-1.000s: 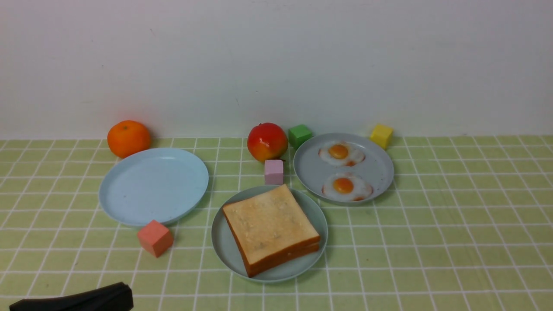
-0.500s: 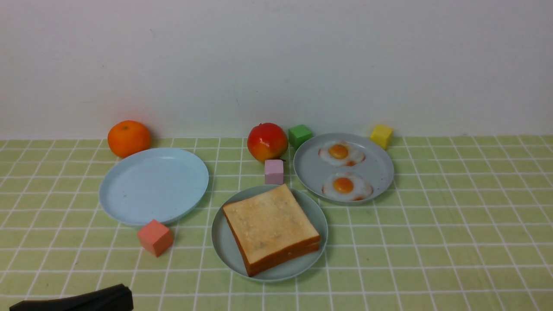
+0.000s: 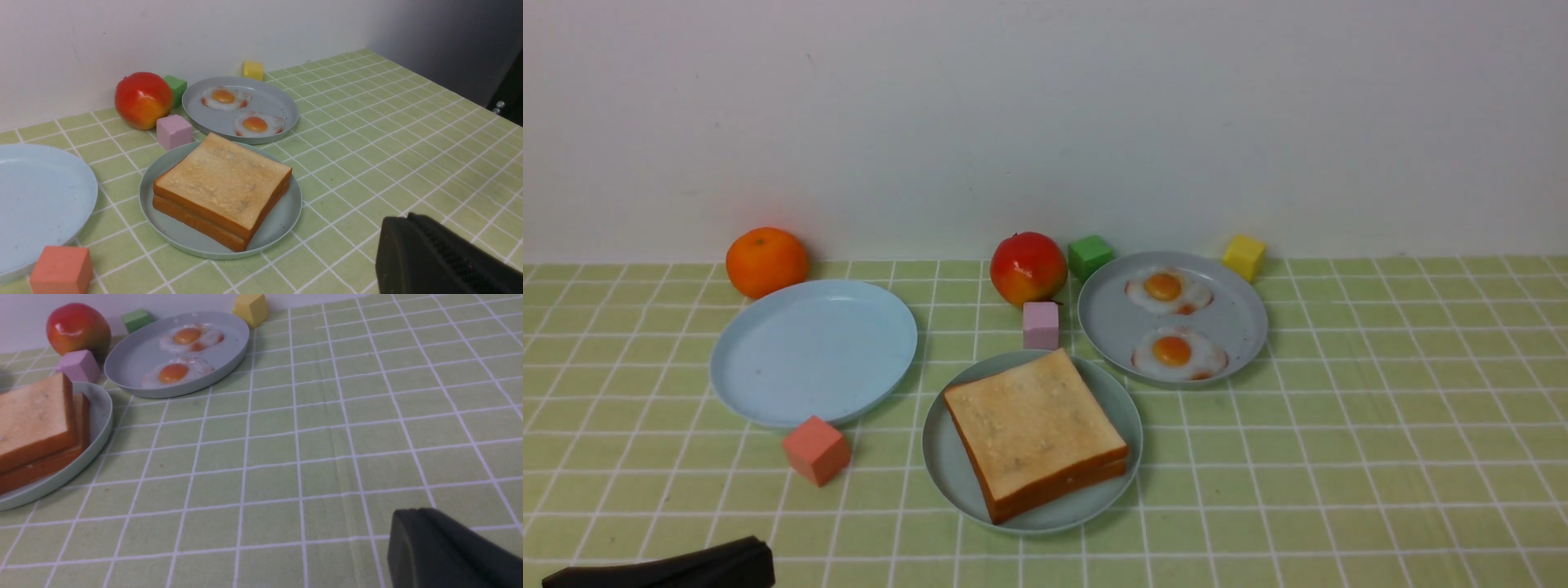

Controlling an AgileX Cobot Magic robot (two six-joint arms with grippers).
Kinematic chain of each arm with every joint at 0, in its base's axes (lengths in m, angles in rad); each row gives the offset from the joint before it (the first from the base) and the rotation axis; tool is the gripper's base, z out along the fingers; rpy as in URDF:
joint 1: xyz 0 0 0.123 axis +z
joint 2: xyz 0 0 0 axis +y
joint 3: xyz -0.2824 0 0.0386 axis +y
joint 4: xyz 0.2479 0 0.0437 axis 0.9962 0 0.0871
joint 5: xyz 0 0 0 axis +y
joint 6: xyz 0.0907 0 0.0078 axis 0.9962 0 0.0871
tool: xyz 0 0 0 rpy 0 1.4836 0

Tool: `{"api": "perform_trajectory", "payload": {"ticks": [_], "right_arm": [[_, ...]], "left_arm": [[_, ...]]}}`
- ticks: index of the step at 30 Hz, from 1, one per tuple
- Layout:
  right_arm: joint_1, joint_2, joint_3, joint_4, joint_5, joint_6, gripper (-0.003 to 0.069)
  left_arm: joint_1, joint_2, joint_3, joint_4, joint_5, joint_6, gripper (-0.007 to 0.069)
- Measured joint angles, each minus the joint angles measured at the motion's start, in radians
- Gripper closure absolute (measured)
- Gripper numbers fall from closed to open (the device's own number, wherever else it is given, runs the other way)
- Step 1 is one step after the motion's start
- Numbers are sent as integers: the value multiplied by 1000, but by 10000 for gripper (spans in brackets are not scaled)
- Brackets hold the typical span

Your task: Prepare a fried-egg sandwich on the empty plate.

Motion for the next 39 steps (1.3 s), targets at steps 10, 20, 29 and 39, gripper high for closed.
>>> {"api": "perform_trajectory", "payload": {"ticks": [10, 20, 29, 39], "right_arm": [[0, 0, 0, 0, 0, 0, 662], [-1, 0, 0, 0, 0, 0, 656], [-1, 0, 0, 0, 0, 0, 652], [-1, 0, 0, 0, 1, 0, 648]], "left_arm": [[0, 0, 0, 0, 0, 0, 622], [18, -11, 12, 7, 0, 0, 624], [390, -263, 126, 11, 27, -84, 638], [667, -381, 282, 12, 255, -183, 638]]}}
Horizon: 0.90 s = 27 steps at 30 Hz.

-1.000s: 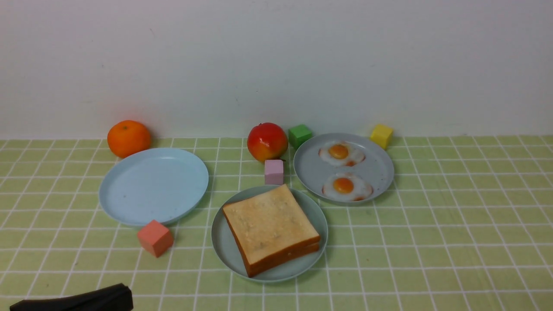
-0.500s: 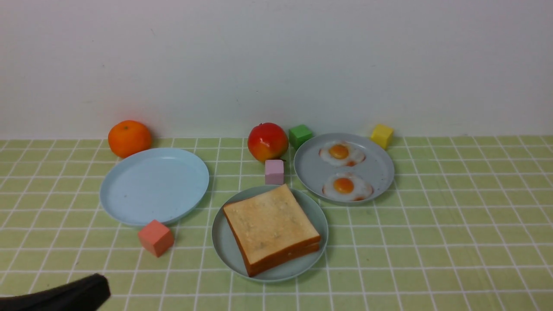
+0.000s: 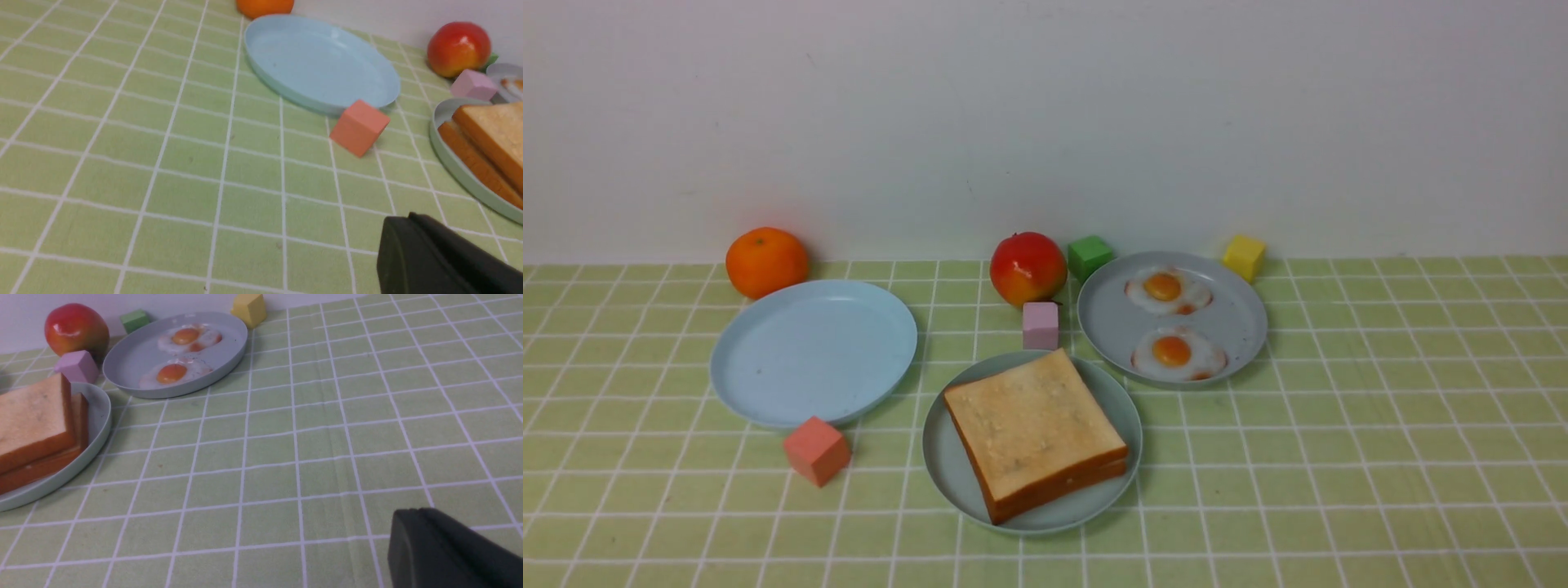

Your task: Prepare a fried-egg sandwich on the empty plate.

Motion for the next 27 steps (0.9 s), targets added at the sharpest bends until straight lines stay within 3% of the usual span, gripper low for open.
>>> {"api": "perform_trajectory", "payload": {"ticks": [27], "right_arm": [[0, 0, 0, 0, 0, 0, 619]], "left_arm": [[4, 0, 0, 3, 12, -12, 638]]}}
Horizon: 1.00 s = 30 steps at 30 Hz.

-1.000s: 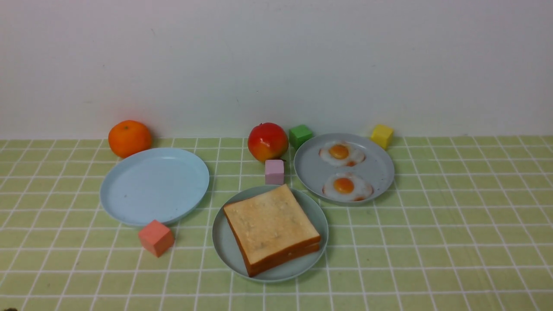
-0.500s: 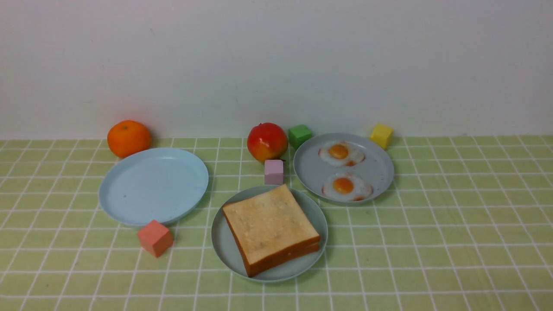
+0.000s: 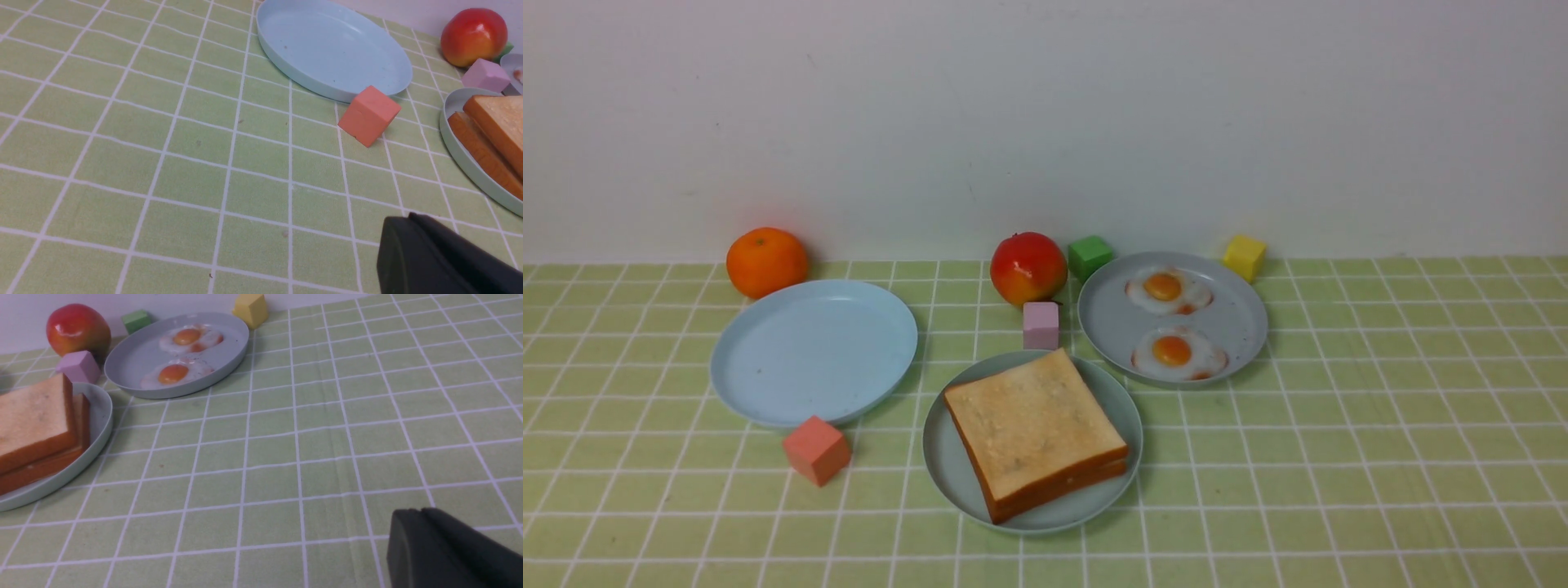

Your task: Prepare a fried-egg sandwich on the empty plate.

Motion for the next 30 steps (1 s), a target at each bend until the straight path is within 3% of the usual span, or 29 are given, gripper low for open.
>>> {"api": "perform_trajectory", "payload": {"ticks": [30], "right_arm": [[0, 0, 0, 0, 0, 0, 575]], "left_arm": [[0, 0, 0, 0, 0, 0, 638]]}}
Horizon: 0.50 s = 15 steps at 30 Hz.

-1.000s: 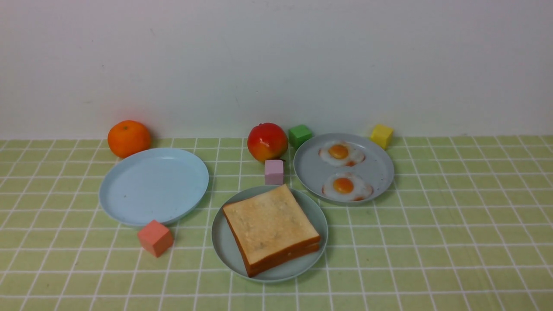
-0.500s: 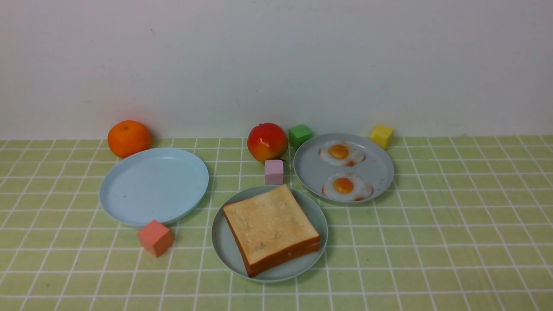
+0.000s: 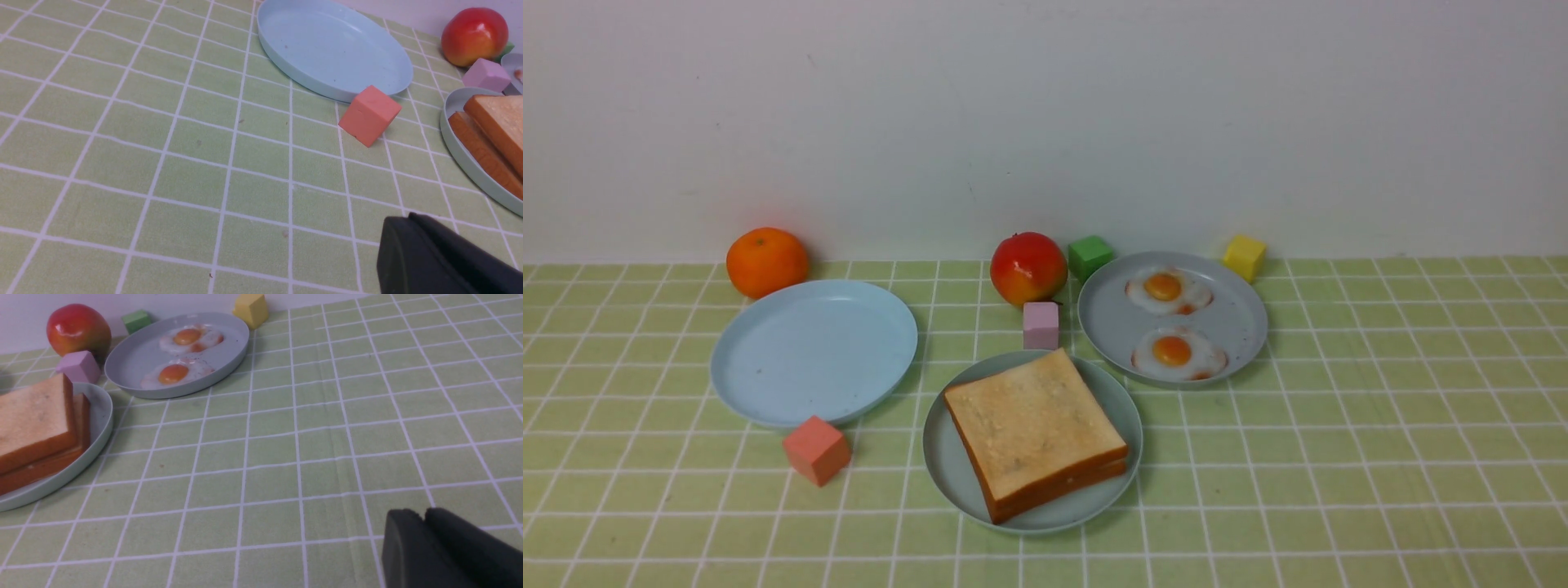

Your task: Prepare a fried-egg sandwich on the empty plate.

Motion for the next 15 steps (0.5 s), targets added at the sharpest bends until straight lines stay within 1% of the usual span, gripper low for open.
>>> {"api": "perform_trajectory", "payload": {"ticks": [15], "right_arm": [[0, 0, 0, 0, 0, 0, 557]], "left_arm": [[0, 0, 0, 0, 1, 0, 638]]}}
